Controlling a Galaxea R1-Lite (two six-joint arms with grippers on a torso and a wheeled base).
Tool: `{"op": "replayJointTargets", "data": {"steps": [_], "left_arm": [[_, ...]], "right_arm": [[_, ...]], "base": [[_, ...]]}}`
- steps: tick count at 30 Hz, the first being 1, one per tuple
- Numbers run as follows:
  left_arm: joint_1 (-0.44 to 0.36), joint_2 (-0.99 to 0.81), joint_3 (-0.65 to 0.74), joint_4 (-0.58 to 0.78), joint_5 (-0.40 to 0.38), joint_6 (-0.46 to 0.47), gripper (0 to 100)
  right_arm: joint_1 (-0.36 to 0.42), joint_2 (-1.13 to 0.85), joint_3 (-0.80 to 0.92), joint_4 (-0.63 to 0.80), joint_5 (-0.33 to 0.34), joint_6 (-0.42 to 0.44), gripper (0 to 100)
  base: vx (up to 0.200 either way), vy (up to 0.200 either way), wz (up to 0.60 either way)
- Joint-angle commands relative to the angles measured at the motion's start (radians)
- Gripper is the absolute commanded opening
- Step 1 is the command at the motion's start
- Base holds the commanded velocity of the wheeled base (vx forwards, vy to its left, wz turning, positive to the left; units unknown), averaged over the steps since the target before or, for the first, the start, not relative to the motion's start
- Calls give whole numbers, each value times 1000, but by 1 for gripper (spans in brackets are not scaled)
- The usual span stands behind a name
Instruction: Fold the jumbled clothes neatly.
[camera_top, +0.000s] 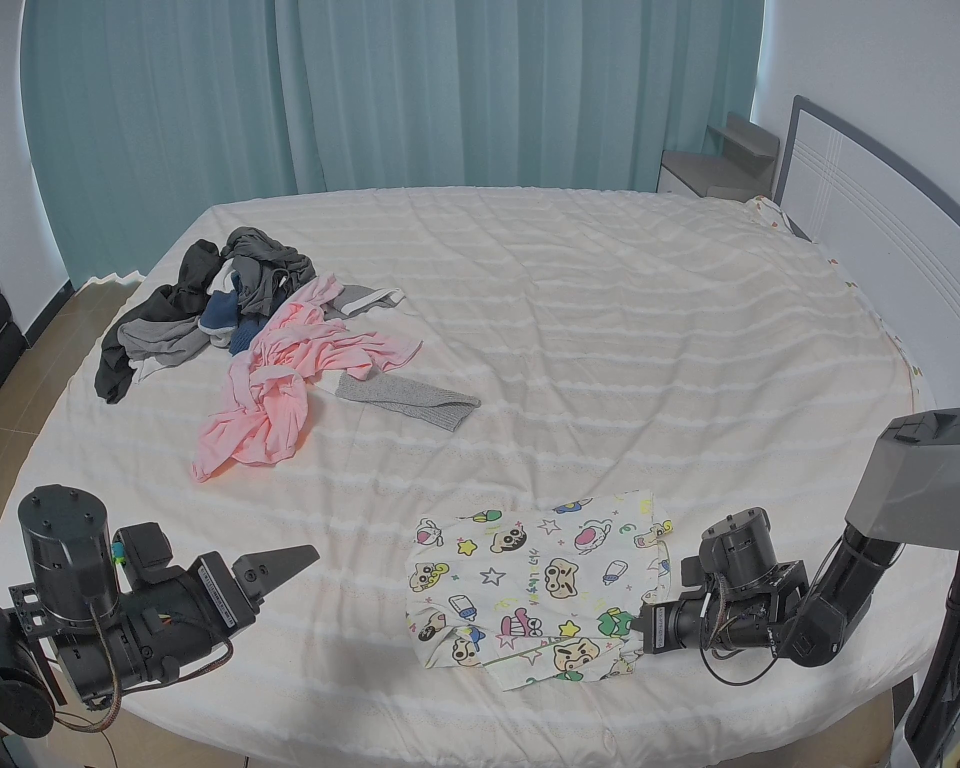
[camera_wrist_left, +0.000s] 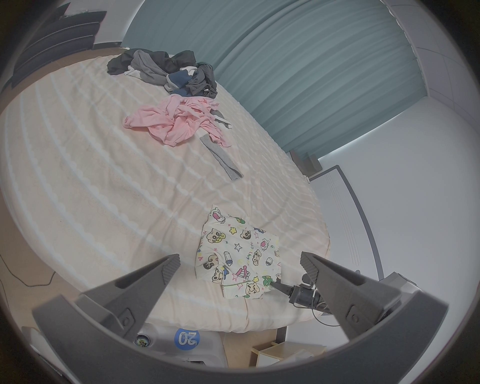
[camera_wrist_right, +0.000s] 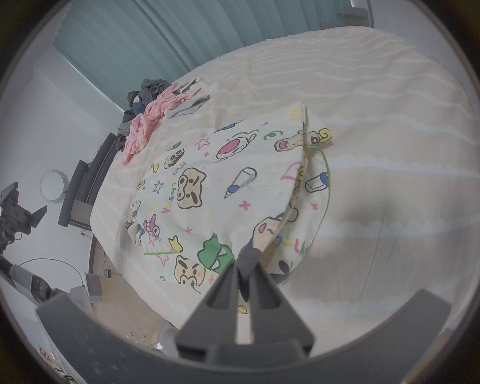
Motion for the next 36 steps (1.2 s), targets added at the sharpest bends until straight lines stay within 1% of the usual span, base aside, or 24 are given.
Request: {"op": "replayJointTargets", "data": {"steps": [1, 5, 7, 9, 11, 13, 19, 24, 36], "left_arm": [[6, 5, 0, -1, -1, 0, 100], [7, 6, 0, -1, -1, 0, 100], [7, 5, 0, -1, -1, 0, 100], [7, 6, 0, -1, -1, 0, 100], [7, 6, 0, -1, -1, 0, 100], [7, 6, 0, -1, -1, 0, 100], [7, 6, 0, 1, -1, 1, 100], [7, 6, 0, 1, -1, 0, 100], [7, 9, 0, 1, -1, 0, 100]], "right_arm": [[-1, -13, 8, 0, -9, -1, 0], [-10, -46, 19, 6, -17, -4, 0], [-21, -68, 21, 31, -17, -6, 0], [-39, -108, 14, 117, -12, -14, 0], [-50, -131, 13, 160, -6, -20, 0], [-59, -154, 13, 204, -2, -35, 0], [-98, -155, 13, 232, 0, -83, 0], [-98, -160, 24, 308, 0, -121, 0], [-96, -140, 5, 316, -2, -130, 0]], "base": [[0, 0, 0], [0, 0, 0], [0, 0, 0], [0, 0, 0], [0, 0, 0], [0, 0, 0], [0, 0, 0], [0, 0, 0], [0, 0, 0]]}}
